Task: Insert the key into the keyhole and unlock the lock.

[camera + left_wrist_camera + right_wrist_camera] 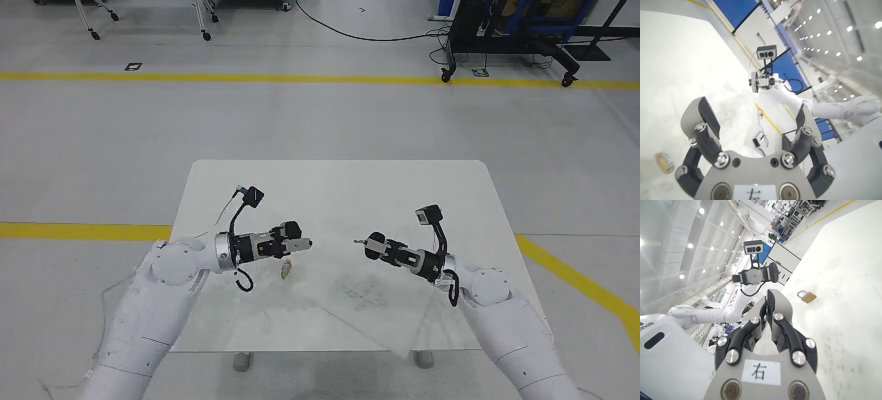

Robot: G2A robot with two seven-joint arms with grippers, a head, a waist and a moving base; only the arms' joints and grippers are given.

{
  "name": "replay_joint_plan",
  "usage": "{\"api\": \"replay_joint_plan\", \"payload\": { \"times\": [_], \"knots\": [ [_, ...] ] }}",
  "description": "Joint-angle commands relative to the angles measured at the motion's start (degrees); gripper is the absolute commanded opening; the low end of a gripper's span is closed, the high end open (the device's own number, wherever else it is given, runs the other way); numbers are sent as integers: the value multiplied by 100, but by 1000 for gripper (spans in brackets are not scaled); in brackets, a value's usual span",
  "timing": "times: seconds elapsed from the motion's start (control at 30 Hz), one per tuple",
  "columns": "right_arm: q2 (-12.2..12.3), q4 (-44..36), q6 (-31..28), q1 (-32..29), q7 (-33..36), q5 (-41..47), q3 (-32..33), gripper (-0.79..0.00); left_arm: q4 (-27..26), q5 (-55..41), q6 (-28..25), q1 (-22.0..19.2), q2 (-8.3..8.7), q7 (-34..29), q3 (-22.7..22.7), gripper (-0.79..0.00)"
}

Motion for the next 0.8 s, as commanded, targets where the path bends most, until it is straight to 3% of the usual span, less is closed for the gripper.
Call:
{"api": "replay_joint_plan", "payload": {
  "times": [0.0,0.07,0.13,0.37,0.77],
  "knots": [
    [0,0,0,0,0,0,0,-785,-630,1736,498,128,100,-60,-129,0],
    [0,0,0,0,0,0,0,-785,-1195,2970,815,356,156,-123,-45,0],
    [0,0,0,0,0,0,0,-785,-1539,3617,878,575,191,-174,57,0],
    [0,0,0,0,0,0,0,-785,-1664,4617,460,869,272,-256,318,0],
    [0,0,0,0,0,0,0,-785,-924,5089,442,485,228,45,845,-419]
  ]
}}
